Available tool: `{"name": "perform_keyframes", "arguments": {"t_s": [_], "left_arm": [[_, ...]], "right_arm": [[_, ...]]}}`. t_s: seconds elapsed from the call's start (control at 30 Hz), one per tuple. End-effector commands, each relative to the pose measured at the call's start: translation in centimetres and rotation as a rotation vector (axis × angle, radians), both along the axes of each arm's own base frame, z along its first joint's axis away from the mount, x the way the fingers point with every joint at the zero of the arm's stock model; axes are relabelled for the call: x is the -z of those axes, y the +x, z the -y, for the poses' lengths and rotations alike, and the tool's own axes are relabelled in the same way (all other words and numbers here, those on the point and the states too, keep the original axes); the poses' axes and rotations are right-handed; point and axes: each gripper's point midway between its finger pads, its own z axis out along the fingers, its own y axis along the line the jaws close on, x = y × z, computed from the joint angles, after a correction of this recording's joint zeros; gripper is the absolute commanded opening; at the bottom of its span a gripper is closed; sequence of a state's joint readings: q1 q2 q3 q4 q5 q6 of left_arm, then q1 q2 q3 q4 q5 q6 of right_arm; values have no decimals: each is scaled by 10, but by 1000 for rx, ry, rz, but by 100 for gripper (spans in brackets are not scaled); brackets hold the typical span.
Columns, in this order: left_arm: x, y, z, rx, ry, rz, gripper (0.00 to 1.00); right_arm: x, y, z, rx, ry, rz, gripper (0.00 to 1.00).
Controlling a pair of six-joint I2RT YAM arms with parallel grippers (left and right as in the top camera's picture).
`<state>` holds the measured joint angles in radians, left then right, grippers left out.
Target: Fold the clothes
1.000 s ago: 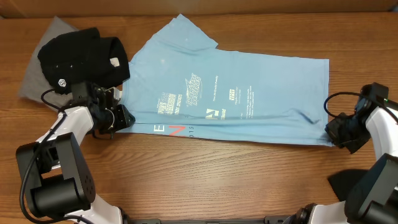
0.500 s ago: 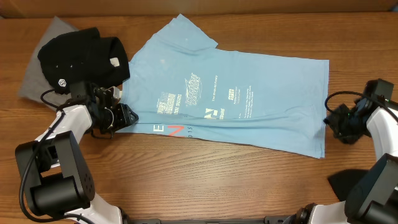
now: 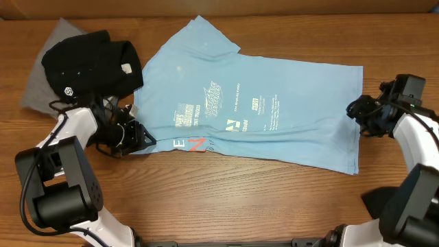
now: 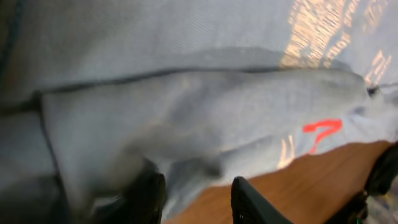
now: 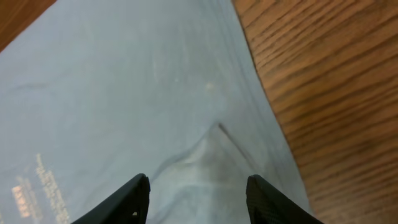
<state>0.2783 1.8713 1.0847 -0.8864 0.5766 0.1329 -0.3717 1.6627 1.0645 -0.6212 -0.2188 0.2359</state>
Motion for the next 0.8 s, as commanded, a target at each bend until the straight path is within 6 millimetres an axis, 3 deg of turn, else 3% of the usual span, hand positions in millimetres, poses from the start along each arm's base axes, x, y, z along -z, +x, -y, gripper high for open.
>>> {"name": "perform_keyframes", "arguments": {"t_s": [0.0,0.2,0.37,0.5,0.63,0.77], "left_arm": [[-29,21,-1,75,1,117,39],[-48,32,-15,81,94,160,45],[-41,26,-32,74,201,107,52],[-39,21,-34,77,211,87,55],[-39,20,-35,78,222,80,57],[-39,20,-35,78,222,81,58]], "right_arm": [[20,8,4,4,7,-29,52],[52,4,-5,-16,49,-102,50],[53,10,-1,-13,31,-82,50],[52,11,-2,-15,37,-77,32],[50,12,-3,-16,47,-72,4],[41,13,5,3,59,-72,4]]}}
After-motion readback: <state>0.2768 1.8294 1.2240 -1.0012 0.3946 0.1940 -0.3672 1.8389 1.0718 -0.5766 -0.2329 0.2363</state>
